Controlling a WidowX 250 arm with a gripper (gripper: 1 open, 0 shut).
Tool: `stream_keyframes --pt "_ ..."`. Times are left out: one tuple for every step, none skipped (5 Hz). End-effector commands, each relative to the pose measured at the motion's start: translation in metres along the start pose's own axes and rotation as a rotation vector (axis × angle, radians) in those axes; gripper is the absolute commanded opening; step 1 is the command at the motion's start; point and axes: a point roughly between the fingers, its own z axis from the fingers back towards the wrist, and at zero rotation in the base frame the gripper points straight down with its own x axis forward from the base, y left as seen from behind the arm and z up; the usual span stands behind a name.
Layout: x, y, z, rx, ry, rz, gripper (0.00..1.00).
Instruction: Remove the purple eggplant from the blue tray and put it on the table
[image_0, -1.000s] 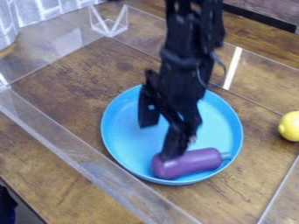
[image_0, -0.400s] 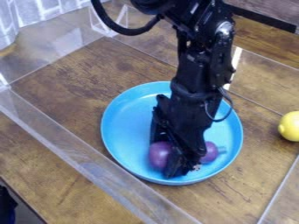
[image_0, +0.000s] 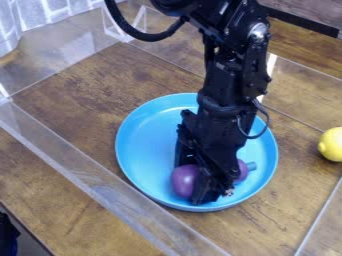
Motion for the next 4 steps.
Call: stream_keyframes --pt "0.009 0.006 0.017 0.004 -0.066 0.001 0.00" --pt "0.009 0.008 0.022 0.000 -0.078 0.007 0.00" --pt "0.010 0.010 0.027 -0.001 -0.089 0.013 0.00" --pt "0.010 0.012 0.032 -0.001 -0.099 0.019 0.00"
